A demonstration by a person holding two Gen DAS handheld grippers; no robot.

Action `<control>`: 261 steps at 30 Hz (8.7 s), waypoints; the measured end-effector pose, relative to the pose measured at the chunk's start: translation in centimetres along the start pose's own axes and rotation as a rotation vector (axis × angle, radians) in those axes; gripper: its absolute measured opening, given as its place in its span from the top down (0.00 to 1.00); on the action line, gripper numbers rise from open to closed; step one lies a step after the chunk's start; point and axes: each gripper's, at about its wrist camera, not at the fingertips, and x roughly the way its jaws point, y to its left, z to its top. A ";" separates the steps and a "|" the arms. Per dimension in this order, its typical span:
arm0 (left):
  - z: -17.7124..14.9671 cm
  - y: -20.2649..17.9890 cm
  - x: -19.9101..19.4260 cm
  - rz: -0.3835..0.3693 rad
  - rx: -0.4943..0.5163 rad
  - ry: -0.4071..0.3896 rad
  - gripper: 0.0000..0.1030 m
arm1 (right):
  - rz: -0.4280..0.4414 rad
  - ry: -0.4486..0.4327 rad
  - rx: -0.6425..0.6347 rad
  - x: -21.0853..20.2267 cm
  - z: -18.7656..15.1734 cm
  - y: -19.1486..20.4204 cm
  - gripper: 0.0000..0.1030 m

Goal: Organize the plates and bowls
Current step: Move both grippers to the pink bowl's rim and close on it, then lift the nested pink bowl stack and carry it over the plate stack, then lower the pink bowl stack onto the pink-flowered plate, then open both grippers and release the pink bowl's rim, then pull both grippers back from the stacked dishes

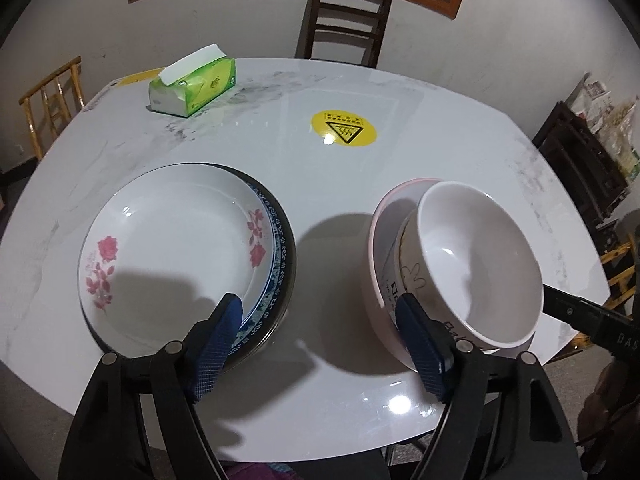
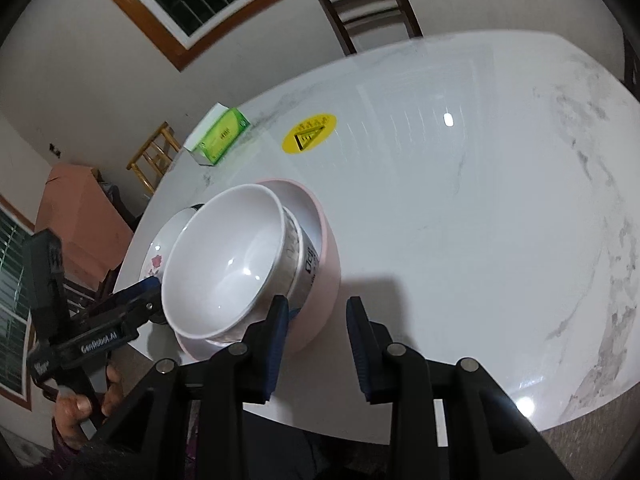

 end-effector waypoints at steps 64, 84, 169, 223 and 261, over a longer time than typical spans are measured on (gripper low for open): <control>0.9 -0.8 1.4 -0.158 -0.227 0.161 0.91 | 0.108 0.242 0.120 3.1 3.1 -1.8 0.83; 1.7 0.9 -2.3 -0.133 -0.259 0.075 0.91 | 0.162 0.229 0.084 2.5 3.8 1.5 0.83; 1.1 16.4 -4.4 0.112 -0.388 -0.068 0.93 | 0.257 0.342 -0.068 13.3 6.4 16.9 0.80; -0.9 14.4 -4.8 0.368 -0.265 -0.195 0.45 | 0.246 0.028 -0.216 10.0 3.5 17.5 0.80; -6.9 8.1 -9.6 0.358 -0.119 -0.651 0.07 | 0.133 -0.471 -0.382 -0.2 -5.6 16.7 0.59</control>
